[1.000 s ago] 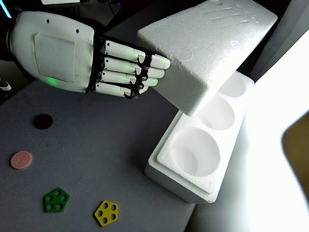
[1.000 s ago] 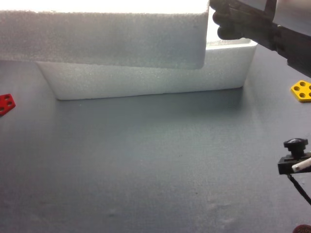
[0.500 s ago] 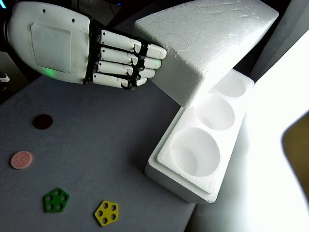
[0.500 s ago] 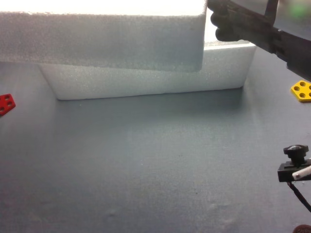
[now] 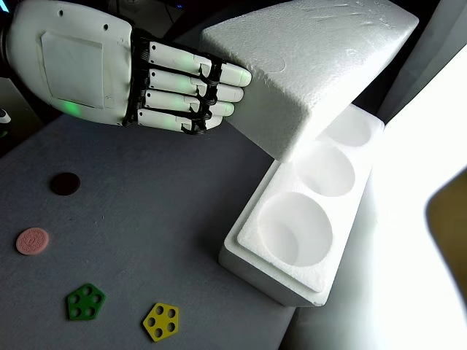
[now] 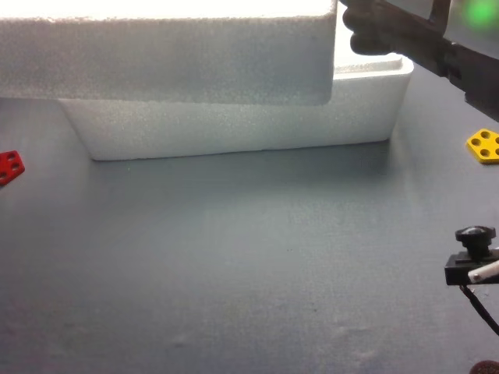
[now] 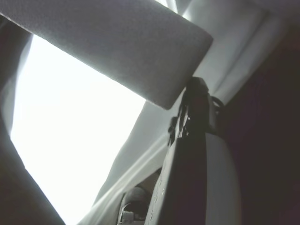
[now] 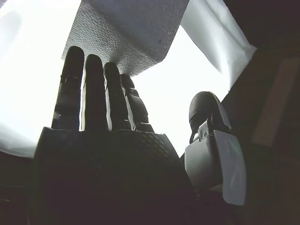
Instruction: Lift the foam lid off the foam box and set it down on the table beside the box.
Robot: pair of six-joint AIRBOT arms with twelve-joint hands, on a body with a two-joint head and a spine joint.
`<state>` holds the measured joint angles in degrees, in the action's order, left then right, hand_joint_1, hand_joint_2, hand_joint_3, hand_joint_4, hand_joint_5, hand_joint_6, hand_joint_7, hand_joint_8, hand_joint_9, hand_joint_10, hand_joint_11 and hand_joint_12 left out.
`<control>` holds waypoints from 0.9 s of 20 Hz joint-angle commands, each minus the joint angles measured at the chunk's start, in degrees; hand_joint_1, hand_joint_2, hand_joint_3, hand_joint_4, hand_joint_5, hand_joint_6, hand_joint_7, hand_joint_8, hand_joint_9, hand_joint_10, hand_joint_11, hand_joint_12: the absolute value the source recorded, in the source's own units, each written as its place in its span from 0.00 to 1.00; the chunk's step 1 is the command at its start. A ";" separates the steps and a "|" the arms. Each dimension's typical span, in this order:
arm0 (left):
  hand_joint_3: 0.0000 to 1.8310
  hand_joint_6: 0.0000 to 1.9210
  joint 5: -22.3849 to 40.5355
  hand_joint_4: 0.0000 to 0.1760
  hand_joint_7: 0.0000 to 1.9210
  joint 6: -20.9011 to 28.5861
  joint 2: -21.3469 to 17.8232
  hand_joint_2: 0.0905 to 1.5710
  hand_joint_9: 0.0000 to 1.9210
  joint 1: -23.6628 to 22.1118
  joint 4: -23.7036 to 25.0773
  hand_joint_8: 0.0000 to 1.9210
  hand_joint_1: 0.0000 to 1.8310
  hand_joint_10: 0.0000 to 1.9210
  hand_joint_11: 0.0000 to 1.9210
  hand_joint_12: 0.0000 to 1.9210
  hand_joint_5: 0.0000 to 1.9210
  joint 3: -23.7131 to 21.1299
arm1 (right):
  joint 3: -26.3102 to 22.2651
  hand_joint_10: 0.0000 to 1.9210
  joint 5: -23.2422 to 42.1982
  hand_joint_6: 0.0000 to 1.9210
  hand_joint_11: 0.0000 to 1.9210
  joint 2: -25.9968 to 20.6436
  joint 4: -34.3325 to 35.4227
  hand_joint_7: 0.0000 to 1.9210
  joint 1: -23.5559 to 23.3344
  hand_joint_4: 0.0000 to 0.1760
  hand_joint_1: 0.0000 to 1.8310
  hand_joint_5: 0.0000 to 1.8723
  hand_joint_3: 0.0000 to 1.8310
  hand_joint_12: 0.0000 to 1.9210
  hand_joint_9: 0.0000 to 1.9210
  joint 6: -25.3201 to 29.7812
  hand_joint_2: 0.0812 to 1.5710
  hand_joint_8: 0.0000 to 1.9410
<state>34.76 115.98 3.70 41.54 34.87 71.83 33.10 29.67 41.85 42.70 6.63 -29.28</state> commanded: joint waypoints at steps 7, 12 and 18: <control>0.00 0.01 8.59 0.39 0.00 0.07 -0.65 0.69 0.00 -1.71 -3.13 0.00 0.00 0.00 0.00 0.09 0.06 -0.28 | -2.63 0.00 3.30 0.00 0.00 -0.17 -4.78 0.10 -0.77 0.00 0.04 0.08 0.00 0.37 0.10 0.43 0.74 0.00; 0.00 0.00 7.84 0.30 0.00 -0.15 -1.20 0.70 0.00 -1.98 -2.83 0.00 0.00 0.00 0.00 0.02 0.06 -0.92 | -4.31 0.00 3.39 0.00 0.00 -0.60 -4.31 0.10 -0.14 0.00 0.06 0.09 0.00 0.37 0.10 0.42 0.74 0.00; 0.00 0.00 8.79 0.23 0.00 0.03 -3.11 0.67 0.00 -2.93 -2.00 0.00 0.00 0.00 0.00 0.10 0.03 -2.32 | -5.75 0.00 3.73 0.00 0.00 -0.78 -4.31 0.10 -0.12 0.00 0.08 0.08 0.00 0.37 0.10 0.42 0.73 0.00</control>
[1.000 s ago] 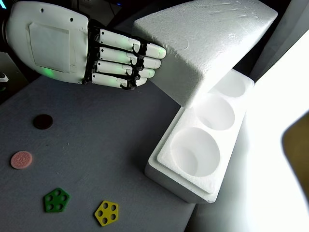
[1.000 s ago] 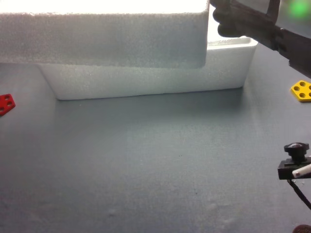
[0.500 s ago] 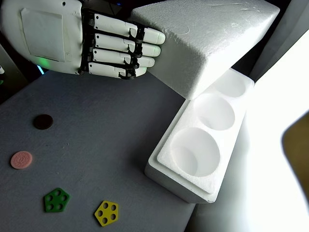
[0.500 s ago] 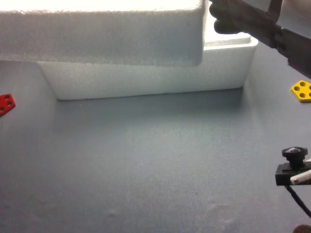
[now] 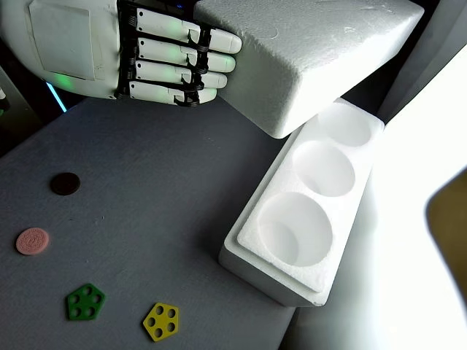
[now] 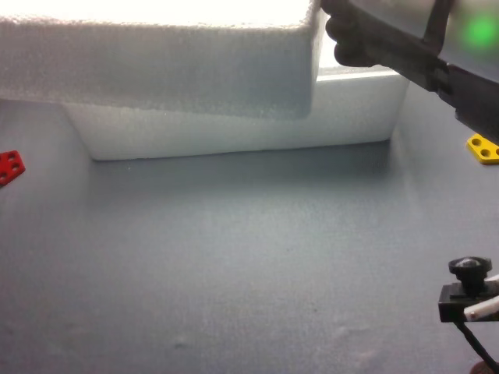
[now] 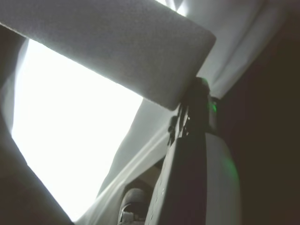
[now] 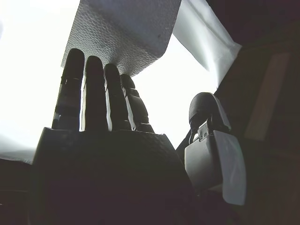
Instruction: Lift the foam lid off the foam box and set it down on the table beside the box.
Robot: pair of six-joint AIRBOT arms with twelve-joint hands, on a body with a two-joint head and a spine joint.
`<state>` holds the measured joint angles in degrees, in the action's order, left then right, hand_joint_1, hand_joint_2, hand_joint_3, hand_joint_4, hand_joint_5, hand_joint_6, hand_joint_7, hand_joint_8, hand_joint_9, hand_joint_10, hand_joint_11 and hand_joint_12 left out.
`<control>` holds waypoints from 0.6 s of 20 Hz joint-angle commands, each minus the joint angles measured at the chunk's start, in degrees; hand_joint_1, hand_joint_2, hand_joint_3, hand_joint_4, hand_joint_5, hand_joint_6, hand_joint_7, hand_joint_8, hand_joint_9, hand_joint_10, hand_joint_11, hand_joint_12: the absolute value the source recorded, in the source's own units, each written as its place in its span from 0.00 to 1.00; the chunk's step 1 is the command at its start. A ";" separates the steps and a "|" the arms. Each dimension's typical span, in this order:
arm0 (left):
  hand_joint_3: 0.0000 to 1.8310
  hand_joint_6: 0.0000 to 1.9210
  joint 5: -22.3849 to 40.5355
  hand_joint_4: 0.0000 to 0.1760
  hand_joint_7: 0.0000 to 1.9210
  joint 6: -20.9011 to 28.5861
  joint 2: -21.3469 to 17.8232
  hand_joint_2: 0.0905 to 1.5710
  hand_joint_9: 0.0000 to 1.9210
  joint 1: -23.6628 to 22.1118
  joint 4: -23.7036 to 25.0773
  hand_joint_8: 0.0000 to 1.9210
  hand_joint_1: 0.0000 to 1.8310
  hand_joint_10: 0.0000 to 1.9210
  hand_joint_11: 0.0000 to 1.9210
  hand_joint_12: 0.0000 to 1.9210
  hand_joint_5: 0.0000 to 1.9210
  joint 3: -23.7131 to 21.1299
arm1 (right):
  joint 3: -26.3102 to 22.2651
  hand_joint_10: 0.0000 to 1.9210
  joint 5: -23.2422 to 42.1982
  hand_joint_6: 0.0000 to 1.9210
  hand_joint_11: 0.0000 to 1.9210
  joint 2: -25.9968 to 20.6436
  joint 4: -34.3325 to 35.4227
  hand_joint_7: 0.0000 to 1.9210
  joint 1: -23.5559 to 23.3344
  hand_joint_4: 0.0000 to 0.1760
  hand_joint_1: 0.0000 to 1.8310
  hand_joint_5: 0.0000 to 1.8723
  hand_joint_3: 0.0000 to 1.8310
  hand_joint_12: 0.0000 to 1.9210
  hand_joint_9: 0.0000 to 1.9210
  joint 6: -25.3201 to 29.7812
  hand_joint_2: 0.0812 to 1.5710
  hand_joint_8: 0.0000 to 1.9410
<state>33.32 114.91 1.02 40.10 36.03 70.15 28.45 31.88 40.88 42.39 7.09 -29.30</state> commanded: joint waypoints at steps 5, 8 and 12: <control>0.00 0.00 10.83 0.18 0.00 1.41 -1.95 0.67 0.00 -2.37 -2.18 0.00 0.00 0.00 0.00 0.11 0.03 -0.59 | -1.84 0.00 1.91 0.00 0.00 0.02 -4.01 0.10 -0.60 0.00 0.07 0.07 0.00 0.34 0.10 0.43 0.73 0.00; 0.00 0.00 10.42 0.22 0.01 1.40 -2.74 0.70 0.01 -2.83 -1.72 0.00 0.00 0.00 0.00 0.26 0.03 -0.85 | -2.35 0.00 1.91 0.00 0.00 -0.56 -4.07 0.09 -0.23 0.00 0.01 0.07 0.00 0.38 0.10 0.45 0.75 0.00; 0.00 0.00 11.00 0.10 0.02 1.40 -3.94 0.69 0.00 -3.42 -0.23 0.01 0.00 0.00 0.00 0.00 0.03 -1.03 | -3.10 0.00 1.91 0.00 0.00 -1.94 -4.78 0.07 0.61 0.00 0.00 0.06 0.00 0.36 0.09 0.45 0.78 0.00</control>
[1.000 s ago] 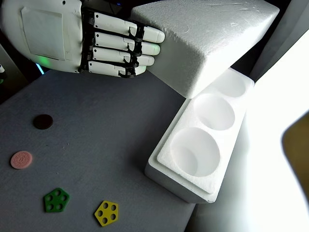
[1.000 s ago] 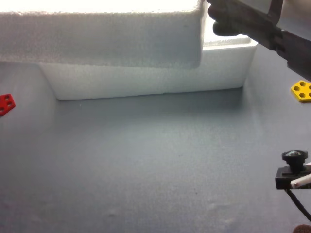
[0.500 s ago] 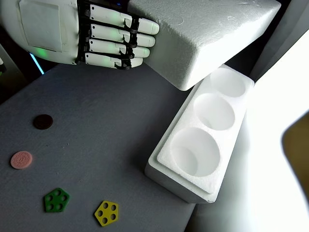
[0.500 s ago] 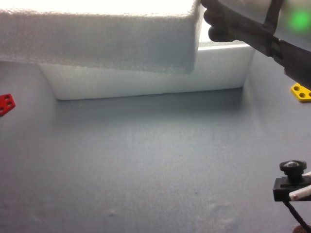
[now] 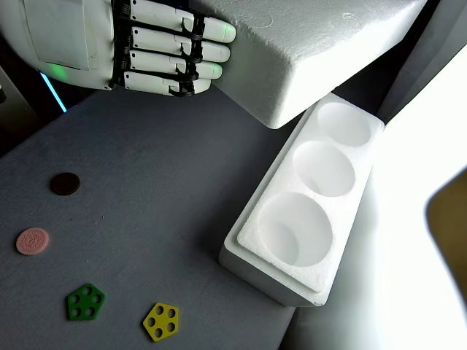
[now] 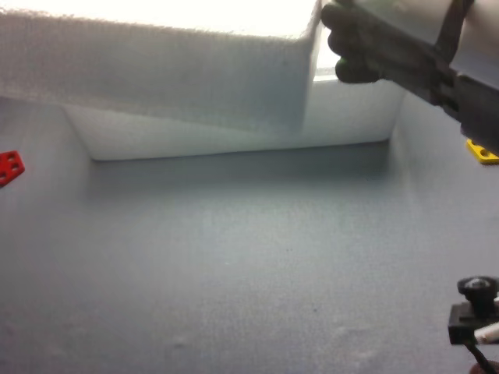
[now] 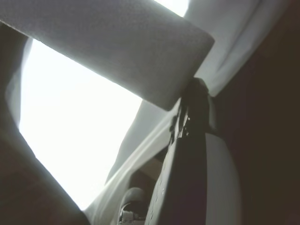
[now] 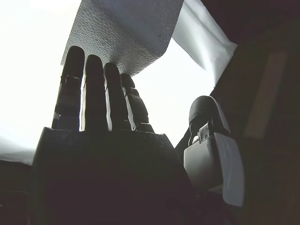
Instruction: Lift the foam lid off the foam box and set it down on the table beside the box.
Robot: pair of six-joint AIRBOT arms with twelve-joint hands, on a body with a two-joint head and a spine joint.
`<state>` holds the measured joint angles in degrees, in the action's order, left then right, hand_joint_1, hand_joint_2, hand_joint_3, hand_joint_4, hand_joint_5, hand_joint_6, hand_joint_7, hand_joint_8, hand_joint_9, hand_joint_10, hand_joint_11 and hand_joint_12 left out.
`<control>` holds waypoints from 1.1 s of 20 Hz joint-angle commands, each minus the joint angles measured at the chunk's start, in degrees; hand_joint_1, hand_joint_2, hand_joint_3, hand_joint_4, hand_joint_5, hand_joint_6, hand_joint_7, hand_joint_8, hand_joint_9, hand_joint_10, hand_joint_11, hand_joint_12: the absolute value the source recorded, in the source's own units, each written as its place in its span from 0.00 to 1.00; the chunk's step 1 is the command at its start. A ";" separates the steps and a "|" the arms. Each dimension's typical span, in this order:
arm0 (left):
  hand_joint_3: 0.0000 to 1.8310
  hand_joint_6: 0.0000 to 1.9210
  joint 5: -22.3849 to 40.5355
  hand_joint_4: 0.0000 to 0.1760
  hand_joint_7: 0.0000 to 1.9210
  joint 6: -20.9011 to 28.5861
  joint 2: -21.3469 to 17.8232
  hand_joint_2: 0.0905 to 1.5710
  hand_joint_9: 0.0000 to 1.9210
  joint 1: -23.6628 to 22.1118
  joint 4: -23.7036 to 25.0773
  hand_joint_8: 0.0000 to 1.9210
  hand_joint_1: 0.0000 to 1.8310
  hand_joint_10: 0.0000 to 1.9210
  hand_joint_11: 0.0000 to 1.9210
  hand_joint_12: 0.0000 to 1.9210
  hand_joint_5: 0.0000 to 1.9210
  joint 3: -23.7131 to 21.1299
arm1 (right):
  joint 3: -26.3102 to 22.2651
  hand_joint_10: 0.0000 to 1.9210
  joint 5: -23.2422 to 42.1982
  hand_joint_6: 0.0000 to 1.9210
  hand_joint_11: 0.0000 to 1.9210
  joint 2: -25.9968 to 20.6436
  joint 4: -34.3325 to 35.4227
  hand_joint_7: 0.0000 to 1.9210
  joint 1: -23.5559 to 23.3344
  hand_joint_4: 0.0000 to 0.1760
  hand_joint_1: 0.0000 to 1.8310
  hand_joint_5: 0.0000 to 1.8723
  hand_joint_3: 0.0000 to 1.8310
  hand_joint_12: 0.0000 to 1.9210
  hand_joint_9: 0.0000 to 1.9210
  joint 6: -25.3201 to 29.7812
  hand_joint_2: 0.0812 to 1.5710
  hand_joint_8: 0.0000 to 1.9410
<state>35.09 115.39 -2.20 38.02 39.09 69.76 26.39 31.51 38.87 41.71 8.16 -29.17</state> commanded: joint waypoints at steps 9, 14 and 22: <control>0.00 0.00 8.25 0.17 0.06 1.06 -1.35 0.69 0.06 -1.71 -0.52 0.01 0.00 0.00 0.00 0.17 0.06 -0.73 | -2.33 0.00 2.40 0.00 0.00 -1.97 -4.95 0.08 1.03 0.00 0.00 0.06 0.00 0.36 0.09 0.31 0.78 0.00; 0.00 0.00 8.80 0.12 0.05 1.80 -2.16 0.71 0.05 -2.11 2.09 0.00 0.00 0.00 0.00 0.17 0.06 -0.75 | -3.12 0.00 3.32 0.00 0.00 -3.29 -5.35 0.08 2.34 0.00 0.00 0.06 0.00 0.36 0.09 0.31 0.78 0.00; 0.00 0.00 8.21 0.00 0.05 1.91 -3.24 0.69 0.06 -2.68 2.92 0.00 0.00 0.00 0.00 0.20 0.05 -1.60 | -4.13 0.00 5.77 0.00 0.00 -5.02 -5.84 0.09 5.43 0.00 0.00 0.07 0.00 0.40 0.11 0.31 0.79 0.00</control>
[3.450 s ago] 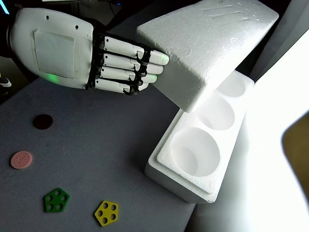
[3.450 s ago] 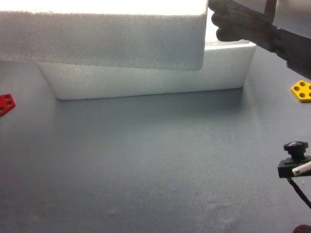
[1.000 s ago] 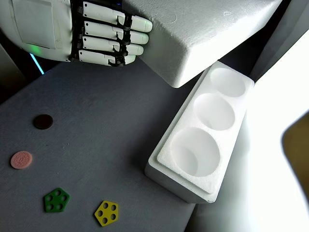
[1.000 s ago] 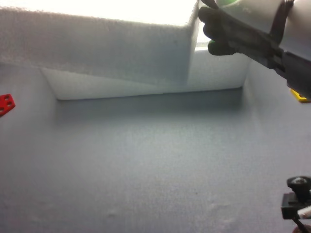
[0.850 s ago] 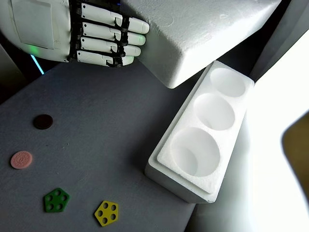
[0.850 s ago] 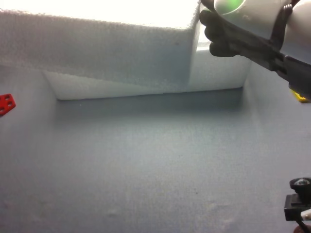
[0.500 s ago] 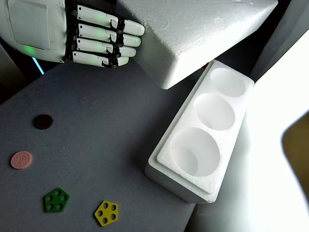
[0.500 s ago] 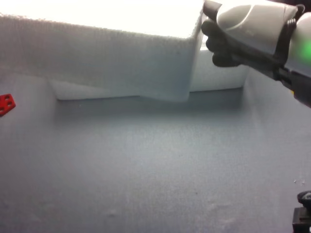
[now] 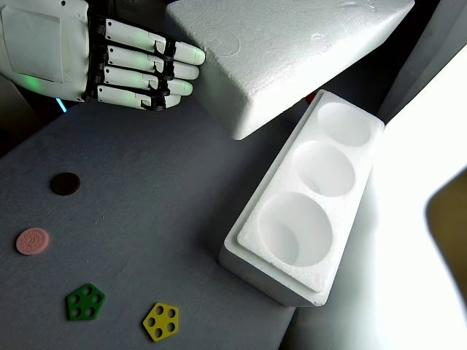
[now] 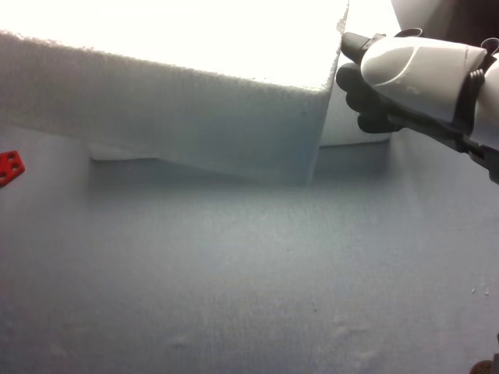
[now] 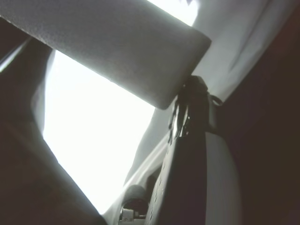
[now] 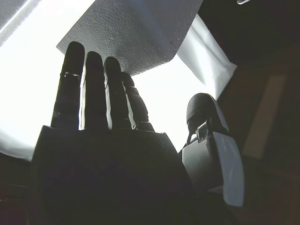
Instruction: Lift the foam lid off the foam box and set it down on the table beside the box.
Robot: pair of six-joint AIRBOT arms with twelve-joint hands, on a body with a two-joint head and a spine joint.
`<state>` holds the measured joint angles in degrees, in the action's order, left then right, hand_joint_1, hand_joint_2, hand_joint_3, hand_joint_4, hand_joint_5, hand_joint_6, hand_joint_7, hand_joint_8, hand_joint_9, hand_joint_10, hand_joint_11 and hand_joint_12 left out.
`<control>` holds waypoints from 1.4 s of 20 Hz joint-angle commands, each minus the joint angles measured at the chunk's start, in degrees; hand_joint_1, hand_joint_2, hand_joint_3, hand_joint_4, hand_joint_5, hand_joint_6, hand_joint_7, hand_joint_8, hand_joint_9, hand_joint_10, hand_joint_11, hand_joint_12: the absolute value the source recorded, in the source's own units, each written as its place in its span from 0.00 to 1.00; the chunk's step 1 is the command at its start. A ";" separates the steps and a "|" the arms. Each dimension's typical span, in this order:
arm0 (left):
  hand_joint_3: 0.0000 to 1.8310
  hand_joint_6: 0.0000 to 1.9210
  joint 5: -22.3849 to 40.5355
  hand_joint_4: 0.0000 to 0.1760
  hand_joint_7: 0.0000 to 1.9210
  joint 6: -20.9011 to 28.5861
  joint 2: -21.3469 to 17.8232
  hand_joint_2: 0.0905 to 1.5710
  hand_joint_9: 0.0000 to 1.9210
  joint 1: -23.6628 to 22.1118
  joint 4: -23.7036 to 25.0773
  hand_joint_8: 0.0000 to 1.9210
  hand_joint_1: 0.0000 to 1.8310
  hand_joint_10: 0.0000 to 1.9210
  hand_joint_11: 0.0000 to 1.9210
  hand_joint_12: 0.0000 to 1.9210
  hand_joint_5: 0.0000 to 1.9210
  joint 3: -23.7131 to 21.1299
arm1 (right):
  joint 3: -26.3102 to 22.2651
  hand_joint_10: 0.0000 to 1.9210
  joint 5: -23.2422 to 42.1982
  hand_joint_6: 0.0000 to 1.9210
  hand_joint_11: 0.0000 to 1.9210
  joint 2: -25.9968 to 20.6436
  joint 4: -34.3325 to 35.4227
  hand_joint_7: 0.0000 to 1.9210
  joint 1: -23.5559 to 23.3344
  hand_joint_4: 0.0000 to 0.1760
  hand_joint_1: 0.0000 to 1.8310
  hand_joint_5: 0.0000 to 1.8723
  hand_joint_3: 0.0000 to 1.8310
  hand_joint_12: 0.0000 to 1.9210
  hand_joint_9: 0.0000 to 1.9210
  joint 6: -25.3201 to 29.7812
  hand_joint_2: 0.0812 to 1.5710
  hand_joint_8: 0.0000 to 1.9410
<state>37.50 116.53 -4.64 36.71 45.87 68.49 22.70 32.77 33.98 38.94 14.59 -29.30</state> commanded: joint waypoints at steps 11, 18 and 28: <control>0.00 0.00 5.38 0.00 0.04 0.78 -1.42 0.73 0.05 -1.69 -2.77 0.00 0.00 0.00 0.00 0.18 0.05 -0.50 | -2.64 0.00 5.98 0.00 0.00 -1.05 -3.07 0.08 1.53 0.00 0.02 0.06 0.00 0.34 0.09 0.44 0.78 0.00; 0.00 0.00 5.87 0.00 0.06 1.21 -2.17 0.73 0.06 -2.04 -0.84 0.00 0.00 0.00 0.00 0.21 0.06 -0.54 | -4.18 0.00 6.27 0.00 0.00 -1.68 -3.78 0.10 3.03 0.00 0.00 0.07 0.00 0.37 0.11 0.44 0.80 0.00; 0.00 0.00 6.90 0.08 0.05 4.11 -2.37 0.74 0.06 -2.16 7.42 0.00 0.00 0.00 0.00 0.19 0.06 -0.40 | -5.28 0.00 7.46 0.00 0.00 -2.33 -3.76 0.09 4.47 0.00 0.00 0.06 0.00 0.35 0.10 0.44 0.82 0.00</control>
<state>38.70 119.94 -6.24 35.94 57.25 68.16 18.00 35.42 31.77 38.54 19.59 -29.32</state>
